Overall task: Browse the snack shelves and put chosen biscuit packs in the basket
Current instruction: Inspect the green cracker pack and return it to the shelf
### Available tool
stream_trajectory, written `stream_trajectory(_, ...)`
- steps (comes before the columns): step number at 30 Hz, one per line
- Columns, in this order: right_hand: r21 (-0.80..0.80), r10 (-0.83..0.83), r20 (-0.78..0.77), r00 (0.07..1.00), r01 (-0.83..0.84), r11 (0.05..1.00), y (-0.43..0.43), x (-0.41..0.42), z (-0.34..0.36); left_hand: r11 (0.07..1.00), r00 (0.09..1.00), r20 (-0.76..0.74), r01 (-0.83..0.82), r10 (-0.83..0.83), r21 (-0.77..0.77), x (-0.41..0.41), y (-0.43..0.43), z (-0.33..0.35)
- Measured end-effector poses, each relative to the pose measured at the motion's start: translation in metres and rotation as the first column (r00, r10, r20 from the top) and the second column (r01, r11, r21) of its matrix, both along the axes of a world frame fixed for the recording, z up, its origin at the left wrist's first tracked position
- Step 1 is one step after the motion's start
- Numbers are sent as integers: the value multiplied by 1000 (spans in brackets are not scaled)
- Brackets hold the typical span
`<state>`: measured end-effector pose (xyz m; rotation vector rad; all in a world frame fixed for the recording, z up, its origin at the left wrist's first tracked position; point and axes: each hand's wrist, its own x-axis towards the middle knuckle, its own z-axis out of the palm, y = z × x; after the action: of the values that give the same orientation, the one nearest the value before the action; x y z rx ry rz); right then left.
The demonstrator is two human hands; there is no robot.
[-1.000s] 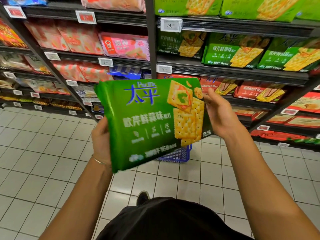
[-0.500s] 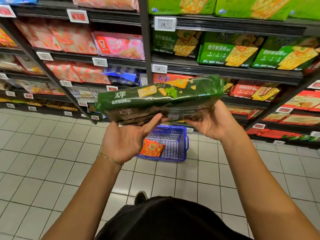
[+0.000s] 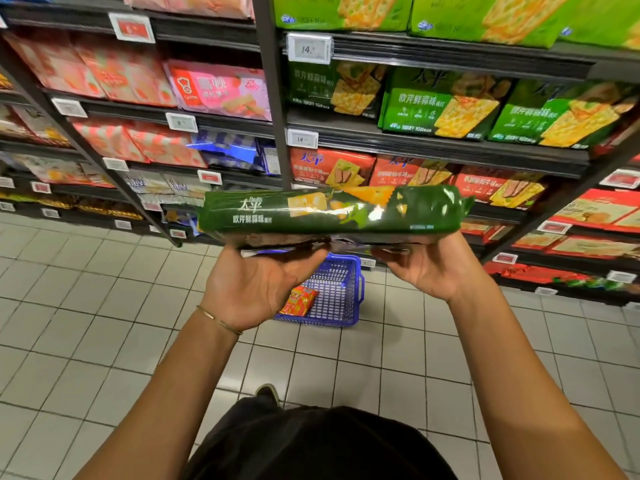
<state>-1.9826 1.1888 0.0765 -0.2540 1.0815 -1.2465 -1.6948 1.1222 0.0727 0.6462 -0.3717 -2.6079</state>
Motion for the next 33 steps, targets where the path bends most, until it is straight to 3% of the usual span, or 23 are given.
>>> stream_trajectory(5, -18, -58, 117, 991, 60, 998, 10, -14, -9, 996, 995, -26, -92, 93, 14, -6, 2, -16)
stream_trajectory(11, -3, -64, 110, 992, 65, 998, -22, -22, -15, 997, 997, -49, -65, 66, 36, -13, -26, -25)
stream_trajectory(18, 46, -53, 80, 995, 50, 998, -82, -29, -7, 997, 987, 145, -58, 64, -45, -21, -116, -37)
stream_trajectory(22, 77, -62, 69, 996, 56, 995, -109, -33, 1, 993, 990, 135, -35, 51, -114, -26, -155, -35)
stream_trajectory(27, 168, -84, -22, 996, 87, 982, -131, -38, -12, 991, 964, 264, 46, -11, -124, -33, -197, -39)
stream_trajectory(33, 236, -119, -50, 992, 128, 963, -149, -39, -23, 998, 994, 109, 30, -24, -57, -38, -229, -37)
